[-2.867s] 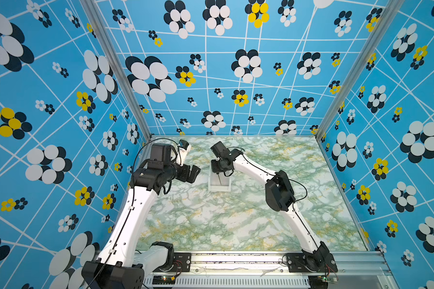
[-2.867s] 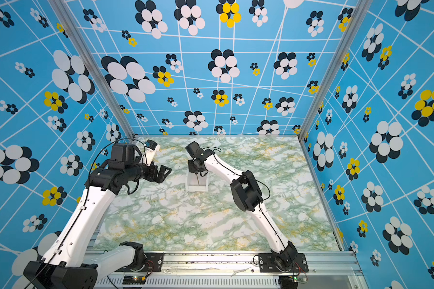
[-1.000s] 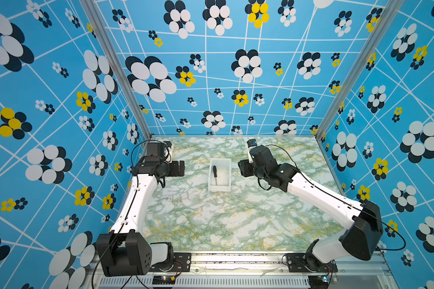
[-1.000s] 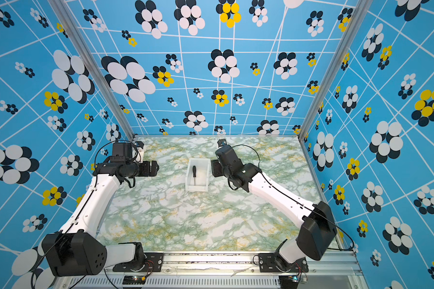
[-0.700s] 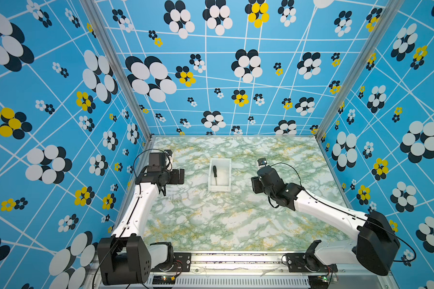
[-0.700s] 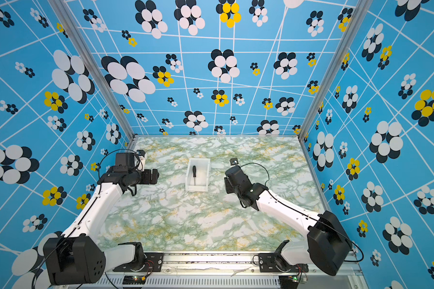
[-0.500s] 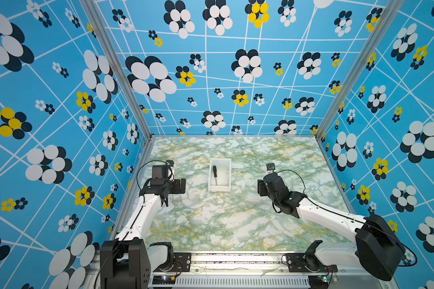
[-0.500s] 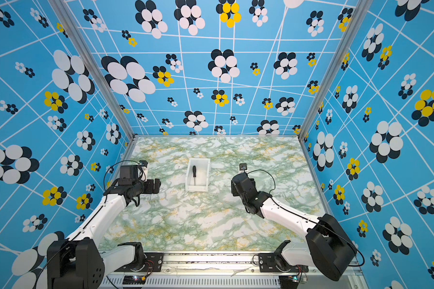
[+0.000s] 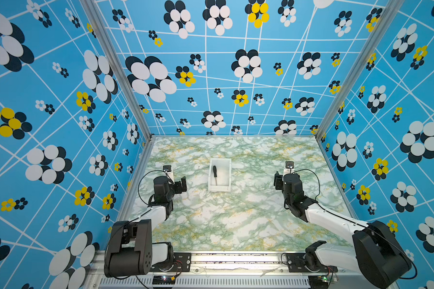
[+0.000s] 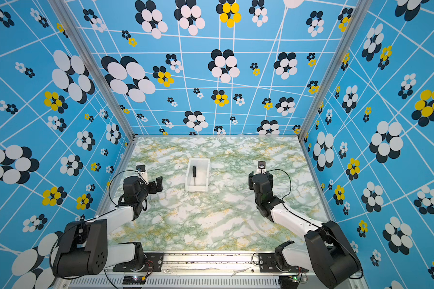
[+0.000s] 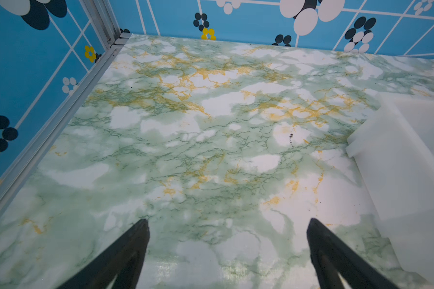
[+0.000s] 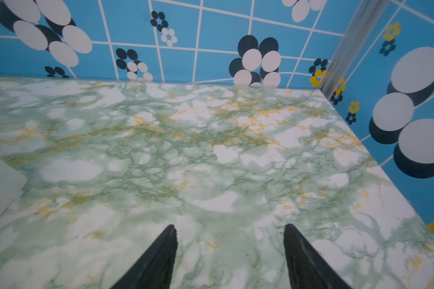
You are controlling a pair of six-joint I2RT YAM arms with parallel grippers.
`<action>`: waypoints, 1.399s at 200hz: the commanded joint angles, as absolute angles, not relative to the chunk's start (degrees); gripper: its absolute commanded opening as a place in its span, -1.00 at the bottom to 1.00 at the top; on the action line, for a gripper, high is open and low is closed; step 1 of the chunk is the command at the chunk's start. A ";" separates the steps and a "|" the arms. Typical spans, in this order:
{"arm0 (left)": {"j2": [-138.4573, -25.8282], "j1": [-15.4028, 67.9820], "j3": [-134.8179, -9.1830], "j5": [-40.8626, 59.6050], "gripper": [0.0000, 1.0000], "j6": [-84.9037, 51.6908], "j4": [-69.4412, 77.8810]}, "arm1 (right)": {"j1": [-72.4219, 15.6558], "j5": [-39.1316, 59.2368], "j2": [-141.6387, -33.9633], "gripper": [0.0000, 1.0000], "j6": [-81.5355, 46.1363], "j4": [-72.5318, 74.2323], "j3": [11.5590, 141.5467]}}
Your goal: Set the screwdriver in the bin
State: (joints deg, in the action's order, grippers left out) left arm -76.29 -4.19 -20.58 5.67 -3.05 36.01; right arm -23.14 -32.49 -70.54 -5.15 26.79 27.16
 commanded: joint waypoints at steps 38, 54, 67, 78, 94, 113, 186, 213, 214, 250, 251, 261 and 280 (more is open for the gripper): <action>-83.39 -5.08 -15.65 5.52 0.98 -6.11 59.92 | -13.98 -33.17 -73.55 0.42 2.67 43.63 22.26; -84.61 -4.98 -14.66 5.86 0.98 -5.80 62.79 | -11.51 -28.38 -75.23 0.42 4.75 47.79 21.34; -86.48 -4.76 -13.70 5.42 0.98 -5.71 66.09 | -10.78 -27.75 -75.32 0.43 3.64 45.59 22.38; -89.34 -4.68 -12.67 3.90 0.98 -6.34 70.53 | -10.26 -24.56 -74.14 0.43 2.87 43.88 21.95; -91.29 -4.84 -10.80 4.50 0.98 -6.28 76.28 | -9.94 -23.63 -72.85 0.42 0.48 40.86 20.63; -91.43 -4.65 -10.46 3.09 0.98 -6.56 77.16 | -8.56 -22.30 -74.41 0.43 -0.94 47.54 16.12; -91.86 -4.65 -9.48 1.90 0.99 -7.02 79.08 | -4.71 -14.22 -89.23 0.43 0.87 61.05 18.00; -92.02 -4.61 -9.14 1.45 0.99 -7.18 79.81 | -3.77 -14.95 -88.99 0.98 -0.79 54.03 21.26; -92.02 -4.63 -9.14 1.43 0.98 -7.20 79.81 | -3.78 -15.08 -89.01 0.99 -0.79 54.18 21.22; -92.15 -4.62 -9.06 1.23 0.98 -7.37 79.91 | -3.74 -15.25 -88.94 0.99 -0.69 54.43 20.94; -92.13 -4.64 -9.05 1.23 0.99 -7.29 79.94 | -3.76 -15.23 -88.94 0.99 -0.69 54.46 20.93; -92.11 -4.59 -9.03 1.16 0.98 -7.27 79.96 | -3.75 -15.13 -88.94 0.99 -0.77 54.24 20.99; -92.11 -4.66 -9.05 1.18 0.98 -7.29 79.90 | -3.78 -15.03 -88.90 0.99 -0.79 54.10 21.26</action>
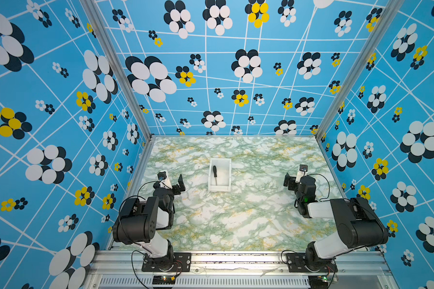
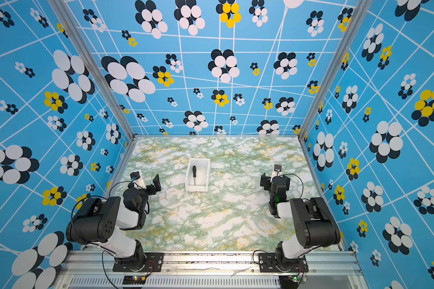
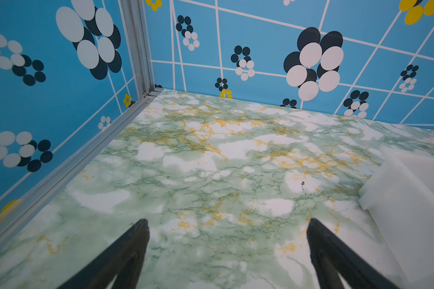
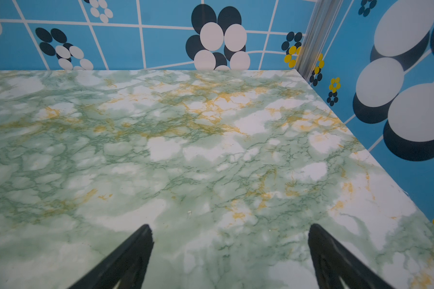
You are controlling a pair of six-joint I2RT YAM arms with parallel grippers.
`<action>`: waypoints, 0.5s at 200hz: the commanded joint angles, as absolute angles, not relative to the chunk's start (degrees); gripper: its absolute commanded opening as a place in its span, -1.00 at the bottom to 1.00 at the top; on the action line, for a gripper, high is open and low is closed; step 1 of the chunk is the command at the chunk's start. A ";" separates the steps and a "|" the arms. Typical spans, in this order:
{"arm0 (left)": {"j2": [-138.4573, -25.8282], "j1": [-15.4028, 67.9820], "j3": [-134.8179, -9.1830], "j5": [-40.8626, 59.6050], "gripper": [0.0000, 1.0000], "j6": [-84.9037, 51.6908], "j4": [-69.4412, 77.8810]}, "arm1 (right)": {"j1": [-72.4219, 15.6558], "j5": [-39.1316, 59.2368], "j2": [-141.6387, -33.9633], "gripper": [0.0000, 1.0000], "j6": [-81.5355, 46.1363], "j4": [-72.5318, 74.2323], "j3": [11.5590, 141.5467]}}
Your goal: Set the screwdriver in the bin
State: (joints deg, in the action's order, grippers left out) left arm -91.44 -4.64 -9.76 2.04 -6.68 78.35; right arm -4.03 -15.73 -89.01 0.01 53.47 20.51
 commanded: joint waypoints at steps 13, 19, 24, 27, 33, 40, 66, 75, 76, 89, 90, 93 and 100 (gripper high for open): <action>-92.11 -4.65 -9.06 1.16 0.98 -7.27 79.89 | -3.76 -14.86 -88.90 0.99 -0.82 53.77 21.28; -92.11 -4.66 -9.07 1.18 0.99 -7.23 79.92 | -3.68 -14.86 -88.94 0.98 -0.83 53.80 21.30; -92.09 -4.66 -9.10 1.13 0.99 -7.27 79.89 | -3.76 -14.90 -88.90 0.98 -0.81 53.79 21.27; -92.08 -4.66 -9.06 1.22 0.98 -7.23 79.89 | -3.77 -14.86 -88.93 0.98 -0.84 53.79 21.27; -92.11 -4.61 -9.05 1.22 0.99 -7.24 79.91 | -3.69 -14.89 -88.95 0.99 -0.83 53.79 21.27; -92.11 -4.65 -9.05 1.16 0.98 -7.29 79.94 | -3.68 -14.85 -88.95 0.98 -0.82 53.79 21.33; -92.13 -4.66 -9.05 1.13 0.98 -7.25 79.92 | -3.63 -14.64 -89.03 0.99 -0.90 53.46 21.40; -92.11 -4.59 -9.05 1.13 0.99 -7.29 79.89 | -3.52 -14.44 -88.90 0.99 -1.05 53.32 21.54; -92.11 -4.58 -9.05 1.09 0.98 -7.29 79.89 | -3.52 -14.38 -88.92 0.99 -1.05 53.29 21.58; -92.11 -4.62 -9.05 1.14 0.99 -7.25 79.94 | -3.52 -14.33 -88.95 0.99 -0.98 53.35 21.50; -92.11 -4.64 -9.05 1.14 0.99 -7.23 79.96 | -3.52 -14.42 -88.90 0.99 -0.93 53.35 21.47; -92.11 -4.70 -9.05 1.13 0.99 -7.25 79.90 | -3.52 -14.41 -88.92 0.99 -0.90 53.39 21.45; -92.11 -4.64 -9.03 1.14 0.99 -7.27 79.90 | -3.47 -14.41 -88.95 0.98 -0.94 53.61 21.39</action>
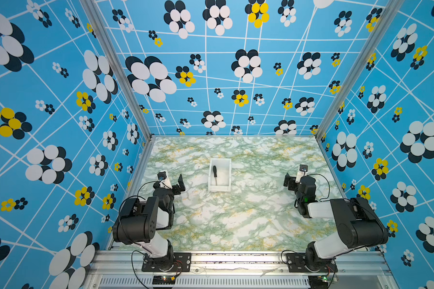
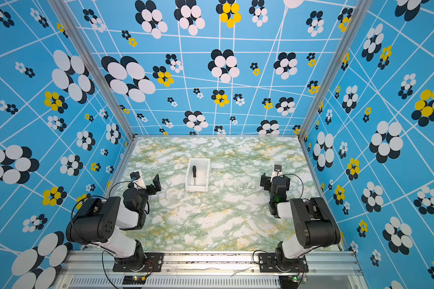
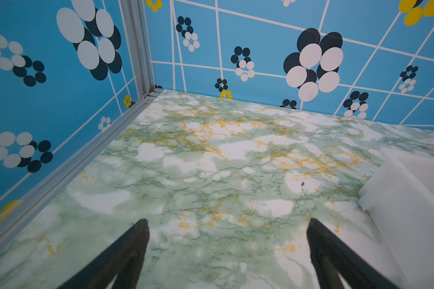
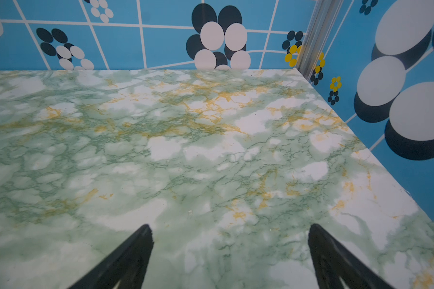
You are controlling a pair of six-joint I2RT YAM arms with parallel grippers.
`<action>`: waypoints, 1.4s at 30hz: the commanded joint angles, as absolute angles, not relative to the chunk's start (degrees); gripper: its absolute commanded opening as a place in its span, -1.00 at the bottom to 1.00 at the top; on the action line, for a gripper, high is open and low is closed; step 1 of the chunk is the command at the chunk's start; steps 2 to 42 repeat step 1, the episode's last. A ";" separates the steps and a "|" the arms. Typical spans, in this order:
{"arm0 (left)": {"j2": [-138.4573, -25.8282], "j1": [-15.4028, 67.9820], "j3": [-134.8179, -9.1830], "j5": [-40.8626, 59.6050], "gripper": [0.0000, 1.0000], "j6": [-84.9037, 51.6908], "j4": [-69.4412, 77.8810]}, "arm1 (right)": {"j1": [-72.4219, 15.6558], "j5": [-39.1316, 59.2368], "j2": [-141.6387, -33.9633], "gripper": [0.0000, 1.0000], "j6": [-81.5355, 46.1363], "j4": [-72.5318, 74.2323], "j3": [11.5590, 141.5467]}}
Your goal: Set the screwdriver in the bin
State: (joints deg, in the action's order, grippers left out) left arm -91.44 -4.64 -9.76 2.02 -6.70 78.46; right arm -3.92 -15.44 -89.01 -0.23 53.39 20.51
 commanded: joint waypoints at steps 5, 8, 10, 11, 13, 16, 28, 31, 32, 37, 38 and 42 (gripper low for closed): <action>-92.11 -4.65 -9.04 1.14 0.99 -7.24 79.94 | -3.49 -14.41 -88.90 0.98 -0.91 53.66 21.37; -92.11 -4.65 -9.04 1.14 0.99 -7.24 79.94 | -3.49 -14.41 -88.90 0.98 -0.91 53.66 21.37; -92.11 -4.65 -9.04 1.14 0.99 -7.24 79.94 | -3.49 -14.41 -88.90 0.98 -0.91 53.66 21.37; -92.11 -4.65 -9.04 1.14 0.99 -7.24 79.94 | -3.49 -14.41 -88.90 0.98 -0.91 53.66 21.37; -92.11 -4.65 -9.04 1.14 0.99 -7.24 79.94 | -3.49 -14.41 -88.90 0.98 -0.91 53.66 21.37; -92.11 -4.65 -9.04 1.14 0.99 -7.24 79.94 | -3.49 -14.41 -88.90 0.98 -0.91 53.66 21.37; -92.11 -4.65 -9.04 1.14 0.99 -7.24 79.94 | -3.49 -14.41 -88.90 0.98 -0.91 53.66 21.37; -92.11 -4.65 -9.04 1.14 0.99 -7.24 79.94 | -3.49 -14.41 -88.90 0.98 -0.91 53.66 21.37; -92.11 -4.65 -9.04 1.14 0.99 -7.24 79.94 | -3.49 -14.41 -88.90 0.98 -0.91 53.66 21.37; -92.11 -4.65 -9.04 1.14 0.99 -7.24 79.94 | -3.49 -14.41 -88.90 0.98 -0.91 53.66 21.37; -92.11 -4.65 -9.04 1.14 0.99 -7.24 79.94 | -3.49 -14.41 -88.90 0.98 -0.91 53.66 21.37; -92.11 -4.65 -9.04 1.14 0.99 -7.24 79.94 | -3.49 -14.41 -88.90 0.98 -0.91 53.66 21.37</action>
